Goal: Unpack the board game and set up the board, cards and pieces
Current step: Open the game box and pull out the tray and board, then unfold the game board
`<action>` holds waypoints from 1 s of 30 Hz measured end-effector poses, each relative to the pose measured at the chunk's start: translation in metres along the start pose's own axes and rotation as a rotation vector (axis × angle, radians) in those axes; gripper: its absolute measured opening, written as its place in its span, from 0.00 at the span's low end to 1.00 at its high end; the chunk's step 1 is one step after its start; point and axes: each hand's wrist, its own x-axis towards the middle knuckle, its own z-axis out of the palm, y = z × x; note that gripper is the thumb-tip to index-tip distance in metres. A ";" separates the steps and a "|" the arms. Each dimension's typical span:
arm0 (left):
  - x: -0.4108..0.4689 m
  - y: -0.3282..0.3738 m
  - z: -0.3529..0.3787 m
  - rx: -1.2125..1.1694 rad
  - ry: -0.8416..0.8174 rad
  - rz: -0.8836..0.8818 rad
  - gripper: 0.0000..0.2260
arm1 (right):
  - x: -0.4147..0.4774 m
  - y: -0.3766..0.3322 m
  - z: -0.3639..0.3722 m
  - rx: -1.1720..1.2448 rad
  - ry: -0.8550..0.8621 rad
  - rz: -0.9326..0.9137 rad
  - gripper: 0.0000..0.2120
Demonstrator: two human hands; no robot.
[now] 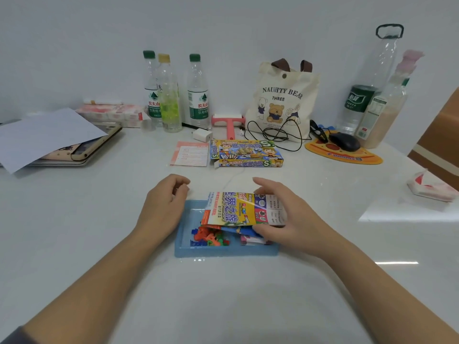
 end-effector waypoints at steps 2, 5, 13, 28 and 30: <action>0.000 0.000 -0.001 0.018 -0.019 0.032 0.08 | 0.001 0.003 0.000 -0.026 0.054 -0.029 0.26; -0.002 0.001 -0.003 0.063 -0.099 0.136 0.06 | 0.004 0.008 0.003 -0.037 0.122 -0.041 0.14; -0.009 0.008 -0.005 0.246 -0.315 0.381 0.24 | 0.005 0.016 0.005 -0.019 0.269 -0.011 0.10; -0.012 0.012 -0.017 0.441 -0.461 0.518 0.31 | 0.008 0.019 0.005 -0.070 0.496 0.062 0.11; -0.008 0.008 -0.020 0.453 -0.457 0.480 0.31 | 0.008 0.018 0.005 -0.047 0.534 0.046 0.11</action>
